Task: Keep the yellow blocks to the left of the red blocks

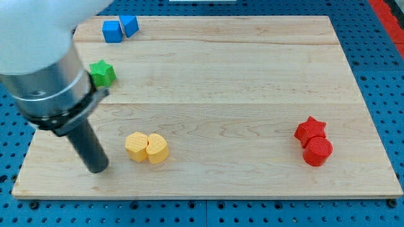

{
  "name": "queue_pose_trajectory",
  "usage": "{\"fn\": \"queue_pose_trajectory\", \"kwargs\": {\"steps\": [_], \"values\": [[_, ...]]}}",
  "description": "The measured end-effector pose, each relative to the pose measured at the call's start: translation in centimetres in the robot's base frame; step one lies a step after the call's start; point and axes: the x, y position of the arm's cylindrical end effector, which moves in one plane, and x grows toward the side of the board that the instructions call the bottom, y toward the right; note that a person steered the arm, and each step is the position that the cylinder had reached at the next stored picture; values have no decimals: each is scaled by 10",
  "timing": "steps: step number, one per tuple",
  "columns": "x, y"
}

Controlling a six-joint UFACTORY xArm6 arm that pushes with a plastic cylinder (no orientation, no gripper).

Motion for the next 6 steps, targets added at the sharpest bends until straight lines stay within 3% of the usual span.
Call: {"fn": "queue_pose_trajectory", "kwargs": {"steps": [2, 4, 6], "values": [[-16, -23], [-37, -4], [-30, 81]]}}
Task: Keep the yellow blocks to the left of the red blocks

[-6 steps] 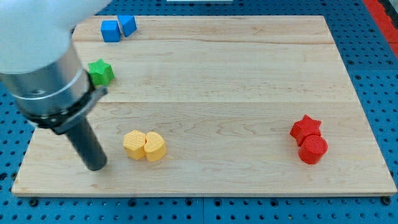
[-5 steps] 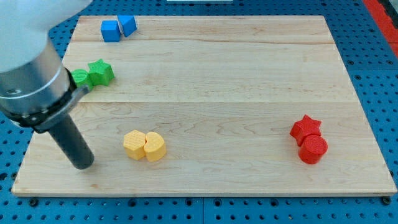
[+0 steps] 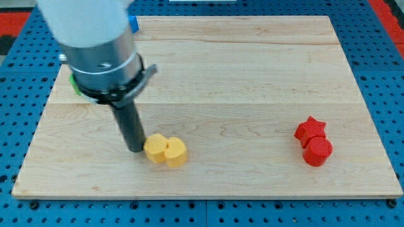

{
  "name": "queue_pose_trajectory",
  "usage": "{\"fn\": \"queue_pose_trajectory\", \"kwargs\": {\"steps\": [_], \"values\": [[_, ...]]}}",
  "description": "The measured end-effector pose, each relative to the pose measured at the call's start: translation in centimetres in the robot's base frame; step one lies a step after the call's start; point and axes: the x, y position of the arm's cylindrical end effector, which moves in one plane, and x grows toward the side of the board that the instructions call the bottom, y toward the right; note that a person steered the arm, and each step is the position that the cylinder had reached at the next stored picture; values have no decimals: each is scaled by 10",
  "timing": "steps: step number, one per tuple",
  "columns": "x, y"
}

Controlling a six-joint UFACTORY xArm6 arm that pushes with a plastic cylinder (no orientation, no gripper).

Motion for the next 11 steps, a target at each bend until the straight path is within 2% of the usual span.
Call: {"fn": "queue_pose_trajectory", "kwargs": {"steps": [1, 2, 6, 7, 9, 11], "values": [[21, 31], [37, 37], [33, 133], [39, 131], [45, 48], [28, 50]]}}
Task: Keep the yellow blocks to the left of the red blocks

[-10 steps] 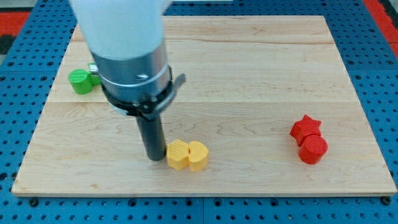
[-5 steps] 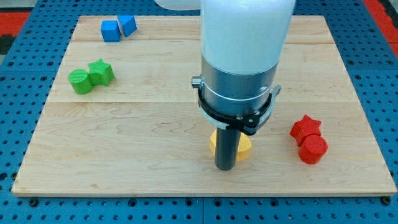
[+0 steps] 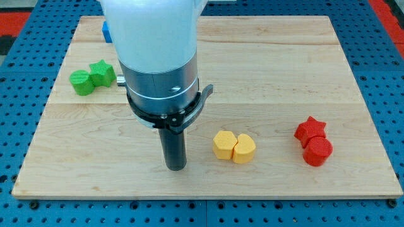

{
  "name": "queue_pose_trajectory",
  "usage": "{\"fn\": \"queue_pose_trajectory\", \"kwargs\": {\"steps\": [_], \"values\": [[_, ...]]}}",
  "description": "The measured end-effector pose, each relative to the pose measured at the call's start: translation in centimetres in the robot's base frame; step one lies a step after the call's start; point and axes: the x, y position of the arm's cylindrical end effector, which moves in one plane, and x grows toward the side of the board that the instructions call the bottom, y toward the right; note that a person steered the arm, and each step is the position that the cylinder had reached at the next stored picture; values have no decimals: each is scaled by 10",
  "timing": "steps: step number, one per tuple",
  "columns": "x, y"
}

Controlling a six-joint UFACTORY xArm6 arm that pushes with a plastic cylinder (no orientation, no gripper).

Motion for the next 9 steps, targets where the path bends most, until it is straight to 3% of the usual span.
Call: {"fn": "queue_pose_trajectory", "kwargs": {"steps": [1, 2, 5, 7, 9], "values": [[-8, 0], [-26, 30], [-26, 129], [-26, 129], [-23, 57]]}}
